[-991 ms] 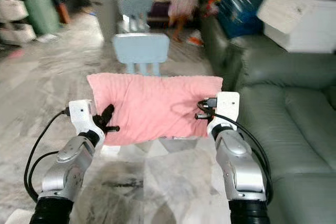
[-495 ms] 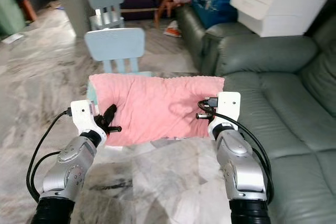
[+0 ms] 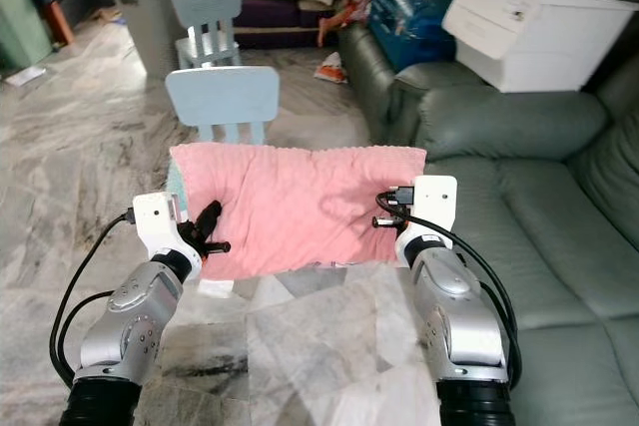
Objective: Move the pillow to the sofa
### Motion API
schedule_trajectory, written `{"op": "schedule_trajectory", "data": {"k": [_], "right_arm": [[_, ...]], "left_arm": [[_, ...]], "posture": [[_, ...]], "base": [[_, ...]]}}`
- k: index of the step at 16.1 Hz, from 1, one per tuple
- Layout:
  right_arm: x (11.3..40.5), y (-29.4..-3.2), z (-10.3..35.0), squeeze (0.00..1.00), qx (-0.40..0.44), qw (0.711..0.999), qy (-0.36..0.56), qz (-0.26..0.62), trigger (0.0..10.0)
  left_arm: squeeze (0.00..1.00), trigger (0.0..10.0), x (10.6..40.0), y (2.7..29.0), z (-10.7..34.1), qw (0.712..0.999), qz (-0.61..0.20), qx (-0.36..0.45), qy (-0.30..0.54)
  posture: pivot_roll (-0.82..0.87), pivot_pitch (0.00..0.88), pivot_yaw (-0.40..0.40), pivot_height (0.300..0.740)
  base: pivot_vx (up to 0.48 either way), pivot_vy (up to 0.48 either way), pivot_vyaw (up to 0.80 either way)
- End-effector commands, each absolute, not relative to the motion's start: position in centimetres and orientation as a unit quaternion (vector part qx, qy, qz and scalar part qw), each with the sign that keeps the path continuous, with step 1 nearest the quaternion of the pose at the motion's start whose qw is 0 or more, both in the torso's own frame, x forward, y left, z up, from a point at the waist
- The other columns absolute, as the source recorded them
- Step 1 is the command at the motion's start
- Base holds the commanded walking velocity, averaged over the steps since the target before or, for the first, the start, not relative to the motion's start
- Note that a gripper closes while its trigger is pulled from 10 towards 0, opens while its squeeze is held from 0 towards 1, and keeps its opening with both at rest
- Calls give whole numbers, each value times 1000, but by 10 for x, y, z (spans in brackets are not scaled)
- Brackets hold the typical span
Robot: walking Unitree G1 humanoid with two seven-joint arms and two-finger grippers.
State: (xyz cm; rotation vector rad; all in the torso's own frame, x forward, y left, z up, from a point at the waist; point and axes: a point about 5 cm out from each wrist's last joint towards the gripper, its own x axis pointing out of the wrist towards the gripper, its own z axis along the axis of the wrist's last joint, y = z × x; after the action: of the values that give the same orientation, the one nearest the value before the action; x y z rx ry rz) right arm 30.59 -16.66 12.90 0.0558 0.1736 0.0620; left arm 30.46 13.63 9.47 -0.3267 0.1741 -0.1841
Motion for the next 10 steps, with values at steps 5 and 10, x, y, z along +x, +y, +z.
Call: {"op": "schedule_trajectory", "data": {"k": [5,10], "right_arm": [[307,-167,138,0,24,997,68,36,10000],[307,-166,137,0,28,996,73,37,10000]], "left_arm": [[0,10000,305,136,99,978,-99,-163,80],[0,10000,304,135,98,978,-100,-164,83]], "posture": [[-173,0,13,740],[-172,0,12,740]], "base": [[395,0,0],[392,0,-123]]}}
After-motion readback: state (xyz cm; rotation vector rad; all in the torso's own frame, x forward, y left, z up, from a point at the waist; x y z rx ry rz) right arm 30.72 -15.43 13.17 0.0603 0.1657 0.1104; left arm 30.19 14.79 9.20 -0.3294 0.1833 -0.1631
